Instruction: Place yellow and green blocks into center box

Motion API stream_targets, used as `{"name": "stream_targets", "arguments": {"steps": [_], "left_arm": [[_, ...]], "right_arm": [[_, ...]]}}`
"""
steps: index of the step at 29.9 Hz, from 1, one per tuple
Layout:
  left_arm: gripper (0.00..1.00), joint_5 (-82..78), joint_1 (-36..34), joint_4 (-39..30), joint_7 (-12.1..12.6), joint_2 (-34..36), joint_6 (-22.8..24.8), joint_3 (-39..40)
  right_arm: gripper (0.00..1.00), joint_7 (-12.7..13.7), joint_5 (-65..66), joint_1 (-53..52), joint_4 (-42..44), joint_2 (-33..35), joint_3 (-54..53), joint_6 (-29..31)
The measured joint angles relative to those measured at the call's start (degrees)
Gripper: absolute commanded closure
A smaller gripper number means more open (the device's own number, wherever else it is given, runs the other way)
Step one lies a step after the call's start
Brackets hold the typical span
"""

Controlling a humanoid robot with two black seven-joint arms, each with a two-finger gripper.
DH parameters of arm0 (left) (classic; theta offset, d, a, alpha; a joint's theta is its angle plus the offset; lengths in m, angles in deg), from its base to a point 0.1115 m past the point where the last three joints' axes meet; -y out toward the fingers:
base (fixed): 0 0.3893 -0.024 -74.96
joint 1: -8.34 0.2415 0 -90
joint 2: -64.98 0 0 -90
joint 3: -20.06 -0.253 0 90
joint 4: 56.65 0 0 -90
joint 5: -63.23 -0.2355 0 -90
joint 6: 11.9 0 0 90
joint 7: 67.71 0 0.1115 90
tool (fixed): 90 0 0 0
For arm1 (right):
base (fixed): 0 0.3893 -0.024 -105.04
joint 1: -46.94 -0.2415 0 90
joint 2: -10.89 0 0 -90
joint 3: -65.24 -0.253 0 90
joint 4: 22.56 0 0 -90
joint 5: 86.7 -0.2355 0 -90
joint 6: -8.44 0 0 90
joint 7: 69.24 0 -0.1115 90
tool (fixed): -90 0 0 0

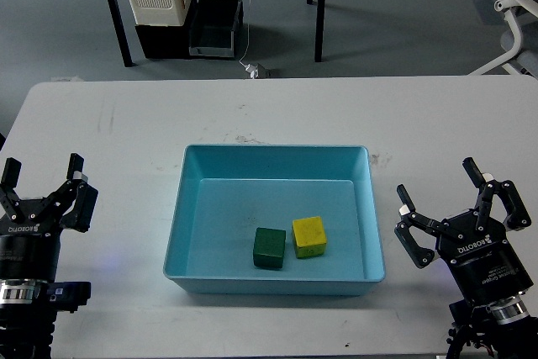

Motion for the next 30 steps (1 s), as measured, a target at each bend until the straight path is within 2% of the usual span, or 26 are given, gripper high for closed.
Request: {"name": "stream_targets", "arguments": {"steps": [15, 30], "left_arm": [[0.00, -3.9, -1.9, 0.0, -0.2, -0.4, 0.0, -3.7], [0.00, -4.0, -1.8, 0.0, -0.2, -0.4, 0.0, -4.1]], "right_arm": [[0.00, -0.4, 0.0, 0.2, 0.0, 0.0, -0.3, 0.9], [0.00, -1.0, 0.0, 0.2, 0.0, 0.0, -0.7, 0.9]]}}
